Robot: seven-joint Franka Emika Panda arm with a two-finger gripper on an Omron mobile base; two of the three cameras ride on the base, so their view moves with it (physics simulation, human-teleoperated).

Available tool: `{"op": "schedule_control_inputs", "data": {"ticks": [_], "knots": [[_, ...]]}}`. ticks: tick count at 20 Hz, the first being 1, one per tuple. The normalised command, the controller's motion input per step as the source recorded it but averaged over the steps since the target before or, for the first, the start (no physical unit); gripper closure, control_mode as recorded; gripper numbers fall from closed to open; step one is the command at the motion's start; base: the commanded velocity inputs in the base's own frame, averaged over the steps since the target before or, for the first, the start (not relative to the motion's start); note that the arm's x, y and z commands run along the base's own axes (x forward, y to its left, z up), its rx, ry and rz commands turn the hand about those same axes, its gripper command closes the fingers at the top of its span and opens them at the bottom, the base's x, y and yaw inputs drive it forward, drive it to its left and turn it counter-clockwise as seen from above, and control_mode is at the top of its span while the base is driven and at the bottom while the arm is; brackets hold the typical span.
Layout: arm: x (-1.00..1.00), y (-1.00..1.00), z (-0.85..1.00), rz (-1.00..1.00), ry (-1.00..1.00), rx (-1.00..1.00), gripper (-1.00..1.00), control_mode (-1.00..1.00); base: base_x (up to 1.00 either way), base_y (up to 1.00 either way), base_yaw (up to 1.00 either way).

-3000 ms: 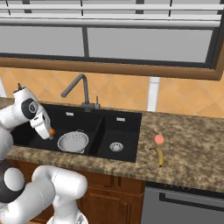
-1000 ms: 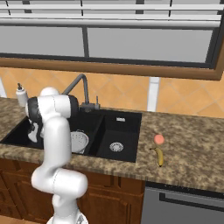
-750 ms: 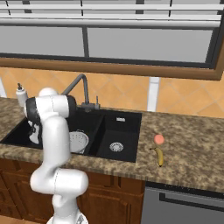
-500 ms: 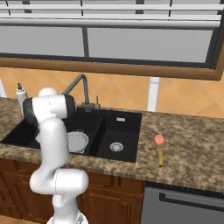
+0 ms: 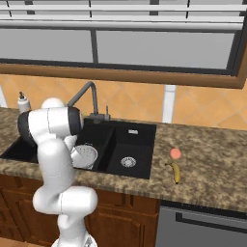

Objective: Put the colander in the sink, put the tangerine, banana, peach in the colander, and turn on the sink faucet and pour water over the colander.

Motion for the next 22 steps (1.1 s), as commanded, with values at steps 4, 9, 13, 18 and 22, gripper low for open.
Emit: {"op": "schedule_control_inputs", "data": {"ticks": [4, 9, 13, 18, 22], "knots": [[-0.85, 0.13, 0.49, 0.19, -0.39, 0.0, -1.0, -1.0, 0.0, 0.0, 0.0], [-0.97, 0.19, 0.51, 0.33, -0.15, 0.0, -1.0, -1.0, 0.0, 0.0, 0.0], [-1.0, 0.26, 0.71, 0.37, -0.01, 0.0, -1.0, -1.0, 0.0, 0.0, 0.0], [-0.98, 0.09, 1.0, 0.32, 0.0, 0.0, -1.0, -1.0, 0.0, 0.0, 0.0], [-0.93, -0.08, 1.0, 0.13, 0.01, 0.03, -1.0, -1.0, 0.0, 0.0, 0.0]]}}
